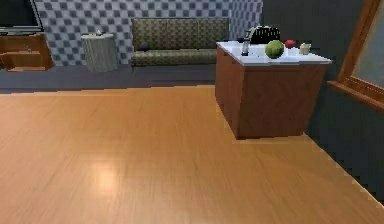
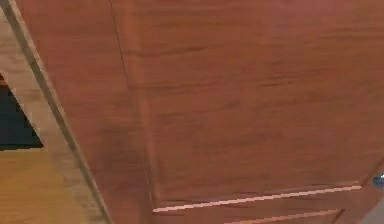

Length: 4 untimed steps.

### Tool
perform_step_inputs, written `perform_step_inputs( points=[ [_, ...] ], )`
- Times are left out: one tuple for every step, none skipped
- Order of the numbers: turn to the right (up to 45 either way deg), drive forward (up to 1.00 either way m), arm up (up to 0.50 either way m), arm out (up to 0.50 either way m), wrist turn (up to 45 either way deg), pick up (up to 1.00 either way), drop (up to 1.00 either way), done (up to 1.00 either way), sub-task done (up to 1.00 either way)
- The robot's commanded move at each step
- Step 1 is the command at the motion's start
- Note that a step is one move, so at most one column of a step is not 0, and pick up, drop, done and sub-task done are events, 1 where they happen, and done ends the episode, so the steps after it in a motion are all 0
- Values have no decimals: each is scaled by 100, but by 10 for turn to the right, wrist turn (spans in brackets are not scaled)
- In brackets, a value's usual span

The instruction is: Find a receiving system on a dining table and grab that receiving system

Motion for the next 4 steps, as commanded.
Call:
perform_step_inputs(
  points=[
    [0,30,0,0,0,0,0,0,0],
    [-150,0,0,0,0,0,0,0,0],
    [0,100,0,0,0,0,0,0,0],
    [0,100,0,0,0,0,0,0,0]
  ],
)
